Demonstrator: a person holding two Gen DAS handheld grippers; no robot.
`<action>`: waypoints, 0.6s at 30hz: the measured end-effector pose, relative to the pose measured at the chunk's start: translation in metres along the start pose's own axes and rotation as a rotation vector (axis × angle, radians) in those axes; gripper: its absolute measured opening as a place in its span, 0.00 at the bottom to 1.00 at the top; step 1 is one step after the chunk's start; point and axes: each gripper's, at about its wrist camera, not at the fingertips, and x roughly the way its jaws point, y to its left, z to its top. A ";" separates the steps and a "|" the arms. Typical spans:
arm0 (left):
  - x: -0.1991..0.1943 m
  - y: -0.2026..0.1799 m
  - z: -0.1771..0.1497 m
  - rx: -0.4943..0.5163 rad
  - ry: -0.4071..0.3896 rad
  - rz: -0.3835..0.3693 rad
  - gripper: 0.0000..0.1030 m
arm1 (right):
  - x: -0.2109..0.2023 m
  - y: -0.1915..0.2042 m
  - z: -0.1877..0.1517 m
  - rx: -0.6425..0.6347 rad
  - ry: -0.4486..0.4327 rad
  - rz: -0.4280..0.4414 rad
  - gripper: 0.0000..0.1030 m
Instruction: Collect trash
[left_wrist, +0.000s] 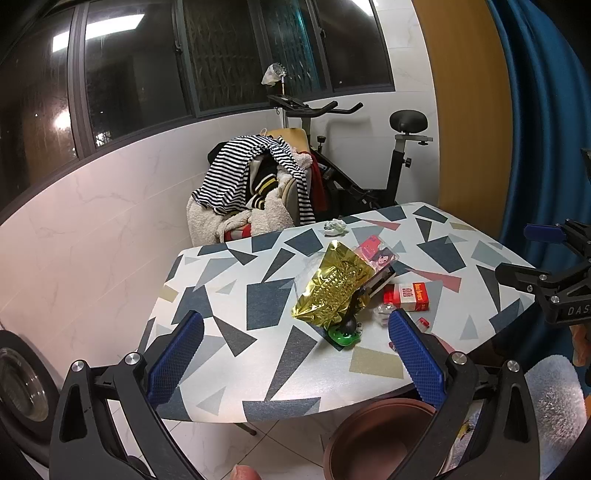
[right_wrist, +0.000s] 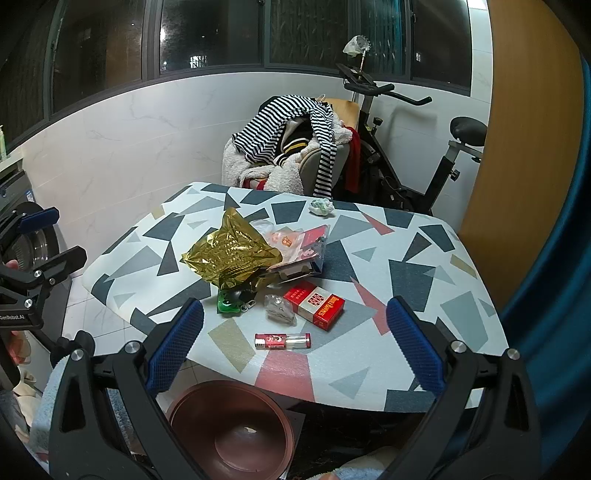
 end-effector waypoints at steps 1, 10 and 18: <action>0.001 0.000 0.000 0.001 0.000 0.001 0.95 | 0.000 0.000 0.000 0.000 0.000 0.000 0.95; 0.001 0.001 0.000 0.001 -0.001 0.001 0.95 | 0.000 -0.001 0.000 -0.001 0.000 -0.001 0.95; 0.001 0.001 0.000 0.001 0.000 0.001 0.95 | 0.000 -0.001 0.000 -0.001 0.000 -0.002 0.95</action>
